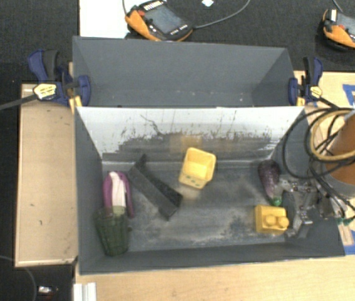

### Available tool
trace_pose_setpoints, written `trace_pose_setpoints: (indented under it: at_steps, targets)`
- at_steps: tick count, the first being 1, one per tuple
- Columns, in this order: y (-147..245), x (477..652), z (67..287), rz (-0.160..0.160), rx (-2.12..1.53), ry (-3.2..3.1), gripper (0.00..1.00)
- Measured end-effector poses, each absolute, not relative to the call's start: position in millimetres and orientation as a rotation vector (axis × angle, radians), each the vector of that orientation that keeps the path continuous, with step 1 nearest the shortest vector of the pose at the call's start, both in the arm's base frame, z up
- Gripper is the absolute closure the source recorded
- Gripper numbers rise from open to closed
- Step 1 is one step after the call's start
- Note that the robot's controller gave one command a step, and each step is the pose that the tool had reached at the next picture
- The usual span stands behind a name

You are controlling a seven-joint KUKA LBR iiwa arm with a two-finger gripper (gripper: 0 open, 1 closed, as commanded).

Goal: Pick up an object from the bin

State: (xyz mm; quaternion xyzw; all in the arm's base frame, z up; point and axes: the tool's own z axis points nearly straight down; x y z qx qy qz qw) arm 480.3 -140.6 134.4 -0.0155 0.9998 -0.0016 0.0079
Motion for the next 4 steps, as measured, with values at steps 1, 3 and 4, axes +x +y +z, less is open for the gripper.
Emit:
trace_pose_setpoints:
  at_steps: [1, 3, 4]
  targets:
    - [-133, 481.7, 100, 0.001, 0.239, 3.13, 0.0]
    - [-129, 480.7, 71, -0.002, 0.149, 3.123, 1.0]
    - [-129, 480.8, 71, -0.003, 0.148, 3.123, 1.0]
